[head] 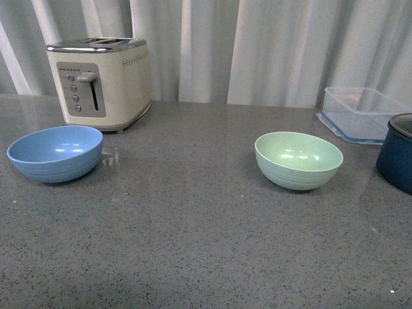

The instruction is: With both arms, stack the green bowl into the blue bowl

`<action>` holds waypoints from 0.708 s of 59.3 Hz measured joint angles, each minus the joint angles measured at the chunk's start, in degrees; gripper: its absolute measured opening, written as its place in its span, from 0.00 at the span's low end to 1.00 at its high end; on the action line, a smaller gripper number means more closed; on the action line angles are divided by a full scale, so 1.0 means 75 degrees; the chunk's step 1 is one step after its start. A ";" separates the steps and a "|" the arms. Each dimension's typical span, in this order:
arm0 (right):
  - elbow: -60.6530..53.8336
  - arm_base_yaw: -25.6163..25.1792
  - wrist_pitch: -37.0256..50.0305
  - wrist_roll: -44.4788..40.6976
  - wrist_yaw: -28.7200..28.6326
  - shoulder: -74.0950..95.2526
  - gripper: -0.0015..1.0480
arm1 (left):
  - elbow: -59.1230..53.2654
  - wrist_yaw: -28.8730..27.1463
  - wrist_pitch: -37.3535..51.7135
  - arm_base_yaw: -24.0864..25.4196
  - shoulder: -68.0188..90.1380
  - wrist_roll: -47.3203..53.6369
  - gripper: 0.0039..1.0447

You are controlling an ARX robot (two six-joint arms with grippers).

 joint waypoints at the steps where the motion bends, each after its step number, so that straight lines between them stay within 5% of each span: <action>1: 0.0000 0.0000 0.0000 0.0000 0.0000 0.0000 0.90 | -0.0003 0.0003 0.0000 0.0000 0.0000 0.0000 0.94; 29: 0.0000 0.0000 0.0000 0.0003 0.0000 0.0000 0.90 | 0.0000 -0.0012 0.0000 0.0000 0.0000 0.0000 0.94; 36: 0.0000 0.0000 0.0000 0.0003 0.0006 -0.0003 0.90 | 0.0128 -0.1501 0.0210 -0.0286 0.0746 -0.0090 0.94; 42: 0.0000 -0.0003 0.0000 0.0000 -0.0003 -0.0003 0.90 | 0.0906 -0.0638 0.0600 0.0289 0.2090 -0.0388 0.94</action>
